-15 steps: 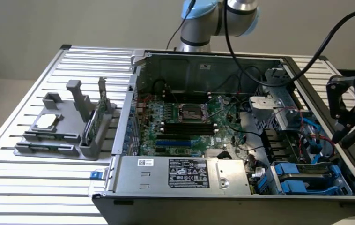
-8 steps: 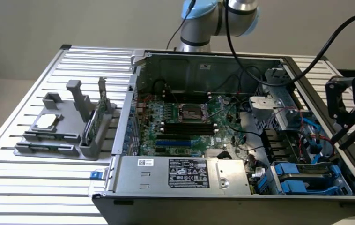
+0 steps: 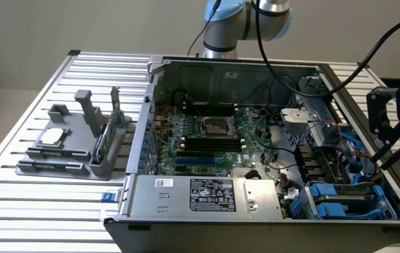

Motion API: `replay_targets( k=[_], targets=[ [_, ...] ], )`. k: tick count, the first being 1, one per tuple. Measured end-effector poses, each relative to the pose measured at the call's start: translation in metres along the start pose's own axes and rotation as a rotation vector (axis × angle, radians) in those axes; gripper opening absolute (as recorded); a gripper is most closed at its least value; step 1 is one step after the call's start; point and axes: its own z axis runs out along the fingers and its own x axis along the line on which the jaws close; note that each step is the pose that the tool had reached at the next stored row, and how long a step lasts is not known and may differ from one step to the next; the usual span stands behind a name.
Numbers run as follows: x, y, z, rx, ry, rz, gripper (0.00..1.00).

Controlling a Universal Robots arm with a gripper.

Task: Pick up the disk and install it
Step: 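Insert the first disk wire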

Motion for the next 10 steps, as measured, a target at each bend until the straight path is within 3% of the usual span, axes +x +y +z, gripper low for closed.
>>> replay_targets(
  k=[10],
  targets=[
    [-0.0026, 0.0035, 0.0051, 0.0, 0.0011, 0.077, 0.21]
  ],
)
